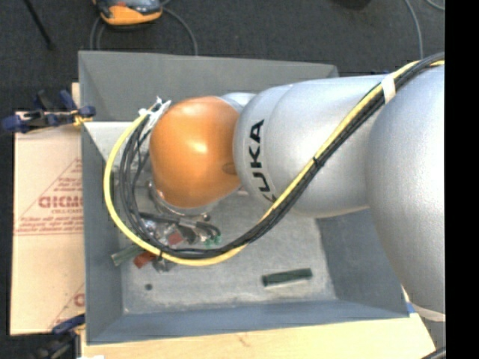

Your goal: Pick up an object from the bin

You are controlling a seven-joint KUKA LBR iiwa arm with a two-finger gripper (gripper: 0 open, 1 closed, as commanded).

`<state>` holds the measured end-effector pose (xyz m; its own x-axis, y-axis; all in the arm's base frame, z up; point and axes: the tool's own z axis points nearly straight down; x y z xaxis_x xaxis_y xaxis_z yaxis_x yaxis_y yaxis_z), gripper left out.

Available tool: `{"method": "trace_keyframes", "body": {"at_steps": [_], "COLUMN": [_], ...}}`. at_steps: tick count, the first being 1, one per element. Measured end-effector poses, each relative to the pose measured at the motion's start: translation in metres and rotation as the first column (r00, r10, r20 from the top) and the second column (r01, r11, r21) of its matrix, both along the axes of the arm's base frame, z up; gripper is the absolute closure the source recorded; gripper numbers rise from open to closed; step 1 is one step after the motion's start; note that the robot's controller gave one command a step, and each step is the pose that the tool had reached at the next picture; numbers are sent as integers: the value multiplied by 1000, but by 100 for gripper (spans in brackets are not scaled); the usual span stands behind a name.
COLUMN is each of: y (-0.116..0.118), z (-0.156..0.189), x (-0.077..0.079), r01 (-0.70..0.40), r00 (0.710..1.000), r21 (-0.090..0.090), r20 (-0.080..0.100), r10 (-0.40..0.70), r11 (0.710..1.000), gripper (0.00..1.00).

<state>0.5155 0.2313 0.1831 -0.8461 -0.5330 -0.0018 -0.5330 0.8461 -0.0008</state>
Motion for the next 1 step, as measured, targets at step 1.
{"method": "trace_keyframes", "body": {"at_steps": [1], "y": [-16], "z": [44], "x": [-6], "r01": [1], "r00": [1000], "r21": [0], "r20": [0], "r10": [-1], "r11": [1000], "gripper": [100]}}
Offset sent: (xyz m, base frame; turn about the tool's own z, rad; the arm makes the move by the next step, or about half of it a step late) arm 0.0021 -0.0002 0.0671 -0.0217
